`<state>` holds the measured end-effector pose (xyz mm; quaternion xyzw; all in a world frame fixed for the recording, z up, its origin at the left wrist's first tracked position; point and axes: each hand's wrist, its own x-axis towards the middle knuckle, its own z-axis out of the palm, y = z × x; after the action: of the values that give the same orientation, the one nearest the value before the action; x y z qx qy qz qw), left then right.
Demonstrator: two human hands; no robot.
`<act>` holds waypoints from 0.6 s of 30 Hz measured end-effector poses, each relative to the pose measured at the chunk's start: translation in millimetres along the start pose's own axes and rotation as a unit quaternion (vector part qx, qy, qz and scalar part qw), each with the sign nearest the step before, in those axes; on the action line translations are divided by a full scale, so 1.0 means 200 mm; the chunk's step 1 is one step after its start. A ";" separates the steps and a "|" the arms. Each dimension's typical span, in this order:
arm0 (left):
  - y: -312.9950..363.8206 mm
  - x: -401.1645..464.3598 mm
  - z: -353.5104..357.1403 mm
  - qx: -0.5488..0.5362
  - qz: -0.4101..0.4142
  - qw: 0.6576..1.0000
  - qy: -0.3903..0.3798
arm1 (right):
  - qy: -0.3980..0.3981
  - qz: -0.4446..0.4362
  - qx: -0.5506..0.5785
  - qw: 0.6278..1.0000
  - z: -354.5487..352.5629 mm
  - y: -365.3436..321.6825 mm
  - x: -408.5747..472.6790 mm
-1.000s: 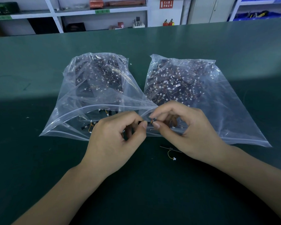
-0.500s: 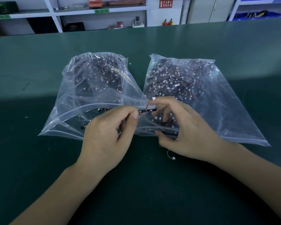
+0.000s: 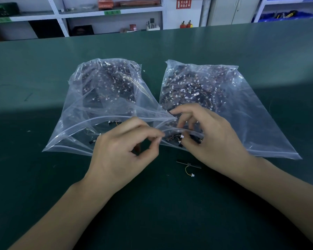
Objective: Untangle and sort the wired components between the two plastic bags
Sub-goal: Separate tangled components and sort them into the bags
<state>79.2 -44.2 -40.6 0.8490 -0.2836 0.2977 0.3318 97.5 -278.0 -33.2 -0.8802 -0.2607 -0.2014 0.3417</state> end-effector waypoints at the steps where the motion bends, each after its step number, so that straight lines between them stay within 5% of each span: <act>1: -0.01 0.00 0.00 0.008 -0.004 1.000 -0.009 | 0.002 -0.001 0.004 1.000 0.00 0.00 0.00; 18: -0.01 0.00 0.05 0.069 -0.020 0.997 -0.021 | 0.036 -0.048 -0.013 0.998 0.01 0.06 0.00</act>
<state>83.6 -49.7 -47.2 0.8813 -0.2523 0.2920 0.2727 103.5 -284.5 -40.0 -0.8631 -0.2873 -0.2527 0.3296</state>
